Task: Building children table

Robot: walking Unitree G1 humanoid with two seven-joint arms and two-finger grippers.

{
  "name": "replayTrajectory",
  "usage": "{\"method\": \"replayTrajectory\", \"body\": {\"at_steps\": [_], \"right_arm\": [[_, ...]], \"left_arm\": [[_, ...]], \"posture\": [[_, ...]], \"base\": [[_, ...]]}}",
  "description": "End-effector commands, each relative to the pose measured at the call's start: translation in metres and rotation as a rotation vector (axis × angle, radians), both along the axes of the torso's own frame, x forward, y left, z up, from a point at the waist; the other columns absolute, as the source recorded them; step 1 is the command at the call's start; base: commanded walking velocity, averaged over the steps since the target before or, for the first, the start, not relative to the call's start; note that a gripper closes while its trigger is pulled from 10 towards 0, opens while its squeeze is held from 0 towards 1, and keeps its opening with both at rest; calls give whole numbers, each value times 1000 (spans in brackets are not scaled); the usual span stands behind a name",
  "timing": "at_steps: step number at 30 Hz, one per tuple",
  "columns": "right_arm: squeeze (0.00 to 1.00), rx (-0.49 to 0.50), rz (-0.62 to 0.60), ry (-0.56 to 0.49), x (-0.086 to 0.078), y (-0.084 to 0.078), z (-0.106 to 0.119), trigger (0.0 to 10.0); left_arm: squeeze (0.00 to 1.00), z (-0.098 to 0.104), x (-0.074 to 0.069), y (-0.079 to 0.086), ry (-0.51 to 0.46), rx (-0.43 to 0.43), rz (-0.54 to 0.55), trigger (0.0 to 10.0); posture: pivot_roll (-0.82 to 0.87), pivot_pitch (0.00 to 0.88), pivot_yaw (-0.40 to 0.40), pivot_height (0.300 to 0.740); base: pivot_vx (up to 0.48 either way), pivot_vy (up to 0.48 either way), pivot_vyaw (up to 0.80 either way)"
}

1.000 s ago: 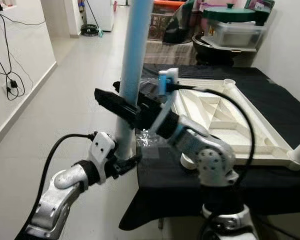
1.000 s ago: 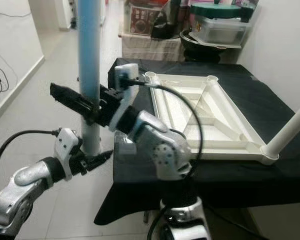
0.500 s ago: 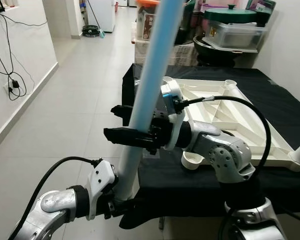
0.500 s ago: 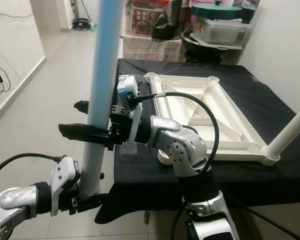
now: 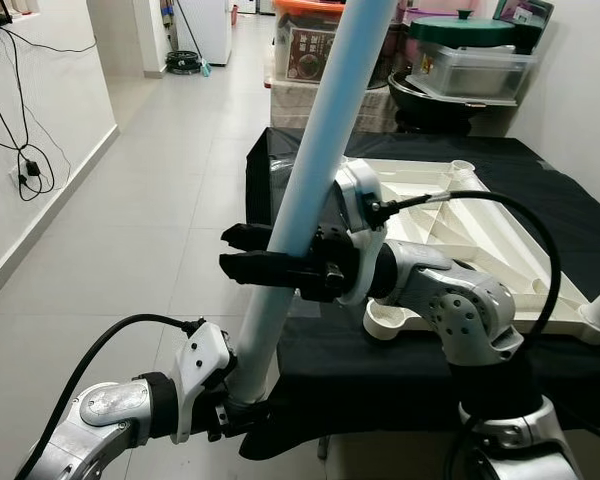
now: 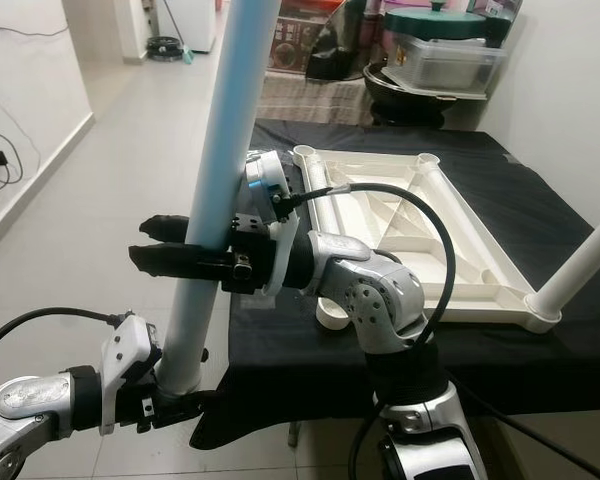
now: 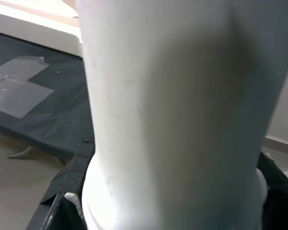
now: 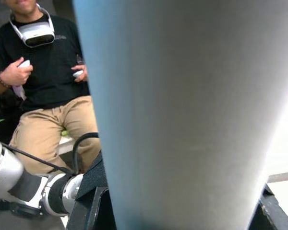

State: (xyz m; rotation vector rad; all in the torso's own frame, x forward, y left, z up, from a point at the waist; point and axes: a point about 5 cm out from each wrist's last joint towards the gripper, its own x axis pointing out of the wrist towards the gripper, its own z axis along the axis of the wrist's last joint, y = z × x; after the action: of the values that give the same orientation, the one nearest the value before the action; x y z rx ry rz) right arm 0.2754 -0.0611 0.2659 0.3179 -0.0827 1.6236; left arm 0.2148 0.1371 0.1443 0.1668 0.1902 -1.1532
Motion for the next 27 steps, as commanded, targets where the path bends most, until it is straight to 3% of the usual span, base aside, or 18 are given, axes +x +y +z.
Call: {"method": "replayTrajectory", "body": {"at_steps": [1,4,5,6,7,12,14,15,16,18,19,20,24,27], "right_arm": [[0,19,22,14,-3,-1,0,0],[0,19,22,14,-3,-1,0,0],[0,22,18,18,-3,0,0,0],[0,22,18,18,-3,0,0,0],[0,25,12,22,-2,0,0,0],[0,28,-4,27,-1,0,0,0],[0,18,-36,16,3,-2,0,0],[0,-17,-117,-18,15,-6,0,0],[0,-17,-117,-18,15,-6,0,0],[0,-80,-277,-51,38,-19,1,0],[0,-80,-277,-51,38,-19,1,0],[0,-145,-413,-86,56,-33,2,0],[0,-195,-489,-129,65,-43,1,0],[0,-229,-566,-158,74,-61,4,0]], "left_arm": [[0,3,1,1,-45,32,-11,10000],[0,3,1,1,-45,32,-11,10000],[651,6,5,1,-89,23,20,10000],[651,6,5,1,-89,23,20,10000],[1000,11,10,2,-123,-2,41,10000],[1000,21,14,3,-161,-58,69,10000],[1000,28,21,7,-195,-81,142,10000],[1000,32,28,13,-219,-93,214,10000],[1000,32,28,13,-219,-93,214,10000],[1000,38,37,22,-248,-135,328,10000],[1000,38,37,22,-248,-135,328,10000],[0,46,43,29,-292,-164,422,10000],[0,50,42,31,-305,-190,450,10000],[0,50,31,27,-284,-239,427,10000]], "posture": [[105,0,-84,740],[105,0,-84,740],[106,0,-83,740],[106,0,-83,740],[106,0,-84,740],[108,0,-81,740],[107,0,-79,740],[105,0,-72,740],[105,0,-72,740],[105,0,-69,740],[105,0,-69,740],[105,0,-71,740],[105,0,-72,740],[111,0,-73,740]], "base": [[0,0,0],[0,0,0],[0,0,0],[0,0,0],[0,0,0],[0,0,0],[0,0,0],[0,0,0],[0,0,0],[0,0,0],[0,0,0],[0,0,0],[0,0,0],[0,0,0]]}}
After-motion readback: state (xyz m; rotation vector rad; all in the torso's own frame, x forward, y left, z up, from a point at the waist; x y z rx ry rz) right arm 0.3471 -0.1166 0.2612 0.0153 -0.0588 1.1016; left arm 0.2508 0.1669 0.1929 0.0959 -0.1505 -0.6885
